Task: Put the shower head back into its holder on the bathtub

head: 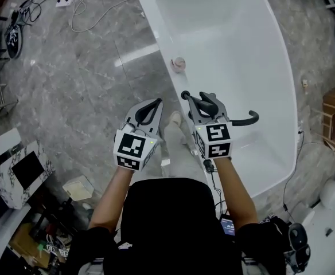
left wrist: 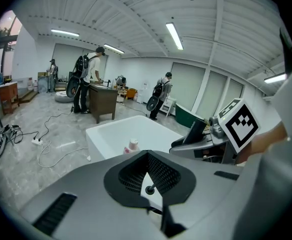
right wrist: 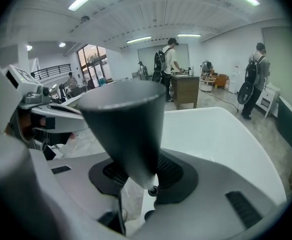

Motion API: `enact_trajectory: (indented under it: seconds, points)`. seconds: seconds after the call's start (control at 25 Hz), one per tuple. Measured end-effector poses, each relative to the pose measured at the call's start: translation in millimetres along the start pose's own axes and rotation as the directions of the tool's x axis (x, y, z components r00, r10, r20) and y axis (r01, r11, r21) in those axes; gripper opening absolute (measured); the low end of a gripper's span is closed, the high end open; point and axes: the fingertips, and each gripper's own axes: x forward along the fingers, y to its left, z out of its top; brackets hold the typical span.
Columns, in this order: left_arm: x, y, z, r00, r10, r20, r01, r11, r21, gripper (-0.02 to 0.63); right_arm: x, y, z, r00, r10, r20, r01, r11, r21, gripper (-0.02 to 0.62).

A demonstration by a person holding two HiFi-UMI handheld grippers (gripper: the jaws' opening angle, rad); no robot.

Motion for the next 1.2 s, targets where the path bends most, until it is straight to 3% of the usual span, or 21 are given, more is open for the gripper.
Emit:
enact_trajectory:
  seconds: [0.48, 1.2]
  points:
    - [31, 12, -50, 0.997, -0.011, -0.075, 0.009, 1.000, -0.015, 0.014, 54, -5, -64, 0.989, 0.015, -0.148, -0.025, 0.998, -0.066, 0.137]
    - [70, 22, -107, 0.990, 0.002, -0.139, -0.010, 0.998, -0.056, 0.014, 119, -13, -115, 0.973, 0.028, -0.228, -0.055, 0.992, -0.113, 0.137]
